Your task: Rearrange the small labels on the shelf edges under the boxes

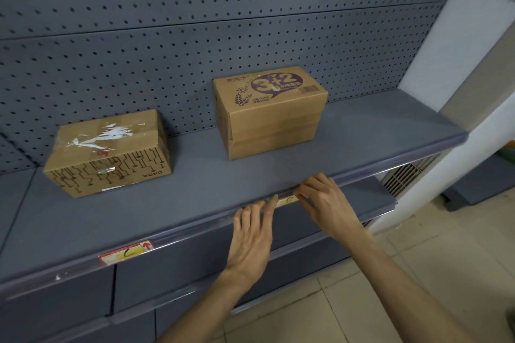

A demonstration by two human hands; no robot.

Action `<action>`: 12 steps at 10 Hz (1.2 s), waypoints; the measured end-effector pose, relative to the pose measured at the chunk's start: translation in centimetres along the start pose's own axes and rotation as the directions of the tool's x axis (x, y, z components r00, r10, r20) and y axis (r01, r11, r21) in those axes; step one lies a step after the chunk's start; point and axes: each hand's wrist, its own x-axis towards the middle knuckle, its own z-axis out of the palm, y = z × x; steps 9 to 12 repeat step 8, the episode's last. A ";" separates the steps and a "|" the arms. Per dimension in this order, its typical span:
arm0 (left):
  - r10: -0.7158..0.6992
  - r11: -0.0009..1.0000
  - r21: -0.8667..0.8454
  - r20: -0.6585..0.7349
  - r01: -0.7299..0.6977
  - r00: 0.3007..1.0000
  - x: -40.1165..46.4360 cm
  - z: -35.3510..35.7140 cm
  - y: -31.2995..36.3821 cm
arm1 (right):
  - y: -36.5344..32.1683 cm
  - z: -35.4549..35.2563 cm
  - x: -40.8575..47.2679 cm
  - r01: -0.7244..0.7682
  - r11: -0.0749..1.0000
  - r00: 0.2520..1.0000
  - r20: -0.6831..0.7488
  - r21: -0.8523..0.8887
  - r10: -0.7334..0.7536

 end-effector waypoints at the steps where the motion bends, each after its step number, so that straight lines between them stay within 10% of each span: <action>1: 0.020 1.000 0.012 0.003 -0.020 1.000 -0.1 0.1 -0.1 | -0.1 0.3 -0.1 -0.010 1.000 1.000 -0.023 -0.019 0.009; 12: 0.035 0.999 -0.012 -0.034 -0.035 0.999 -2.2 0.0 -1.5 | -2.1 0.2 -1.3 -0.093 0.995 0.995 -0.025 -0.027 0.092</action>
